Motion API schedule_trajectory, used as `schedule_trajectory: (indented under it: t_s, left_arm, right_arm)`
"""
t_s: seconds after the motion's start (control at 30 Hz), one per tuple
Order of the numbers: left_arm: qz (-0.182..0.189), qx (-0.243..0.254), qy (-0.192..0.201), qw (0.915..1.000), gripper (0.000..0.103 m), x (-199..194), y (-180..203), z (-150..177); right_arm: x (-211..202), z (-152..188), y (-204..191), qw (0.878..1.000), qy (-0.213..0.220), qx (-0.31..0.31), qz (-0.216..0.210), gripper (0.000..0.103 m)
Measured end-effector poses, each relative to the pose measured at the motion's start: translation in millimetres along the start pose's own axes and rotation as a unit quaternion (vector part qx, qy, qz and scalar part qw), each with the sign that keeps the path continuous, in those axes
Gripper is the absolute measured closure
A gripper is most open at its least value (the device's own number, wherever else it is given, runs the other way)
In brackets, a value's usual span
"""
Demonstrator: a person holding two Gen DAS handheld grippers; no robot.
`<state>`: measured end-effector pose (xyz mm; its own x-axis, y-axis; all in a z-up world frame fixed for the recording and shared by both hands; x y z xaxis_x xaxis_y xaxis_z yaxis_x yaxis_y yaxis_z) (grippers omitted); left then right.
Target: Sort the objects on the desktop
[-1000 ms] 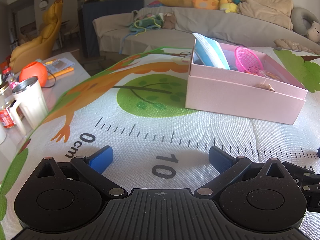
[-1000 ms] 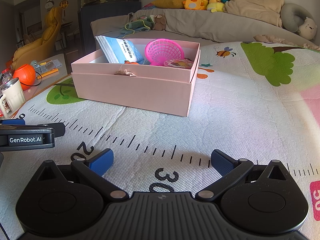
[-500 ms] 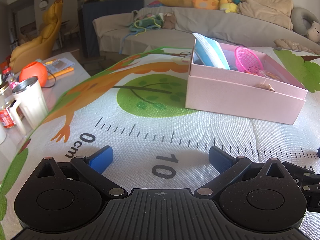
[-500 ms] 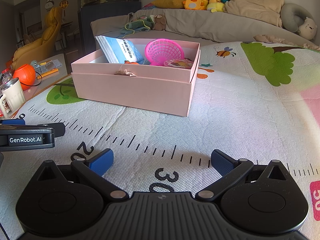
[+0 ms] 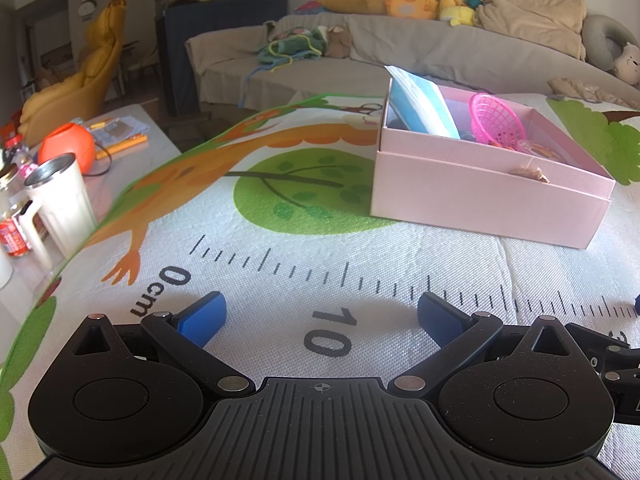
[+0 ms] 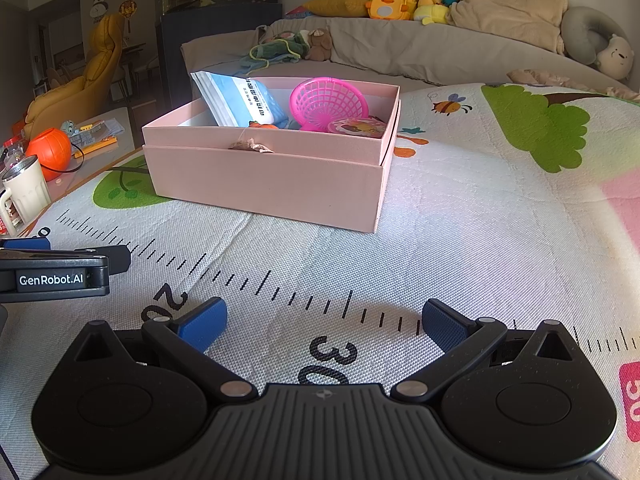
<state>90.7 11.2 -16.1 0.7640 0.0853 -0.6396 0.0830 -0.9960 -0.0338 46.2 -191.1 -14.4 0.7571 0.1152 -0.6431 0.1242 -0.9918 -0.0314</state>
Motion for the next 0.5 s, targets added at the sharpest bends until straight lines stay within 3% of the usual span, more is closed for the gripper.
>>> schedule_trajectory:
  t_s: [0.2, 0.37, 0.5]
  left_arm:
    - [0.008, 0.005, -0.004, 0.9999, 0.0, -1.0, 0.3, -0.8]
    - [0.033, 0.025, -0.039, 0.9984, 0.0, -1.7, -5.0, -5.8]
    - [0.04, 0.034, -0.044, 0.9976, 0.0, -5.6, -7.7, -2.3]
  right_arm:
    - [0.2, -0.2, 0.0, 1.0, 0.0, 0.0, 0.0, 0.0]
    - [0.1, -0.2, 0.1, 1.0, 0.0, 0.0, 0.0, 0.0]
    - [-0.1, -0.2, 0.6, 1.0, 0.0, 0.0, 0.0, 0.0]
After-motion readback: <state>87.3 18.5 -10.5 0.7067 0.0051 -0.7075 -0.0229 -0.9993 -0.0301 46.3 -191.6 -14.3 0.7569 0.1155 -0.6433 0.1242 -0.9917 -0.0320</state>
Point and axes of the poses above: each gripper's, at about its wrist camera, not at the fingertips, and x roughly the way its jaws point, y to its right, z to its underside, the point moved 2 cm from there along x, roughly the way its jaws point, and after that the axes turned 3 degrees about -z, right-handed, at the moved point
